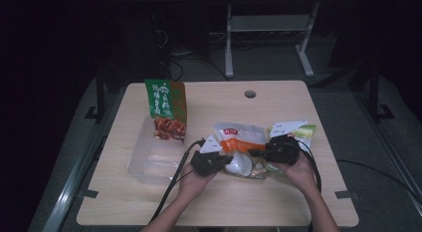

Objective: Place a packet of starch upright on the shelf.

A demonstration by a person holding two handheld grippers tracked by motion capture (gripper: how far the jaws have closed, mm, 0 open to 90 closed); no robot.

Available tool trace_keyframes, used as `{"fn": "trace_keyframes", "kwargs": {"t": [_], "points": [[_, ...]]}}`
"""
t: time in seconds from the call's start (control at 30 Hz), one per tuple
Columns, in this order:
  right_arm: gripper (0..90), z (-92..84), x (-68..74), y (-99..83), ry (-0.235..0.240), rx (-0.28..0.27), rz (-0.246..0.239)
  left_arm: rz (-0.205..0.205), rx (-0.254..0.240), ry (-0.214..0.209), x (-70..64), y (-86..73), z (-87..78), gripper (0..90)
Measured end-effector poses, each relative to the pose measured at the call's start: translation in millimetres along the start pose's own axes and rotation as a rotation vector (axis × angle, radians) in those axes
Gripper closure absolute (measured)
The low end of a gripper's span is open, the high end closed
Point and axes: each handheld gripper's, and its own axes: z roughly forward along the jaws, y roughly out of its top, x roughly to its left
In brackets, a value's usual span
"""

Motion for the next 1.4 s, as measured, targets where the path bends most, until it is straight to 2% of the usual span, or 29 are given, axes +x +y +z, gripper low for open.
{"fn": "trace_keyframes", "kwargs": {"t": [0.1,0.3,0.47,0.5,0.7,0.87,1.17,1.2,1.33,1.4], "points": [[88.3,0.6,-0.1,-0.8,-0.005,0.010,0.004,0.000,-0.003,0.001,-0.9,-1.3,-0.8,89.7],[89.4,0.0,-0.7,-0.9,0.004,0.005,0.007,-0.001,-0.002,-0.003,-3.5,-2.9,-4.1,87.7],[89.6,-4.4,1.1,0.1,0.014,-0.014,0.002,0.062,0.019,0.017,-11.3,-9.8,-15.2,76.7],[89.6,-4.8,1.8,0.5,0.015,-0.015,0.002,0.049,0.009,0.015,-12.9,-11.4,-16.9,74.9],[89.8,-5.1,7.4,4.6,0.014,-0.023,-0.016,0.048,0.008,0.019,-15.8,-18.4,-28.6,66.8],[89.8,-5.6,14.1,10.2,0.003,-0.036,-0.041,0.065,0.005,0.037,-19.9,-25.7,-42.1,63.0],[89.8,-10.8,17.9,17.3,-0.016,-0.055,-0.039,0.088,0.008,0.006,-28.7,-35.7,-60.1,59.5],[89.8,-11.6,18.6,18.7,-0.020,-0.057,-0.044,0.097,0.019,-0.008,-29.0,-38.5,-63.2,59.5],[89.8,-13.7,22.2,28.8,-0.018,-0.071,-0.054,0.098,0.027,-0.017,-31.2,-48.1,-71.7,57.5],[89.8,-12.7,22.5,34.0,-0.016,-0.070,-0.051,0.083,0.023,-0.025,-32.4,-54.1,-75.8,56.5]]}}
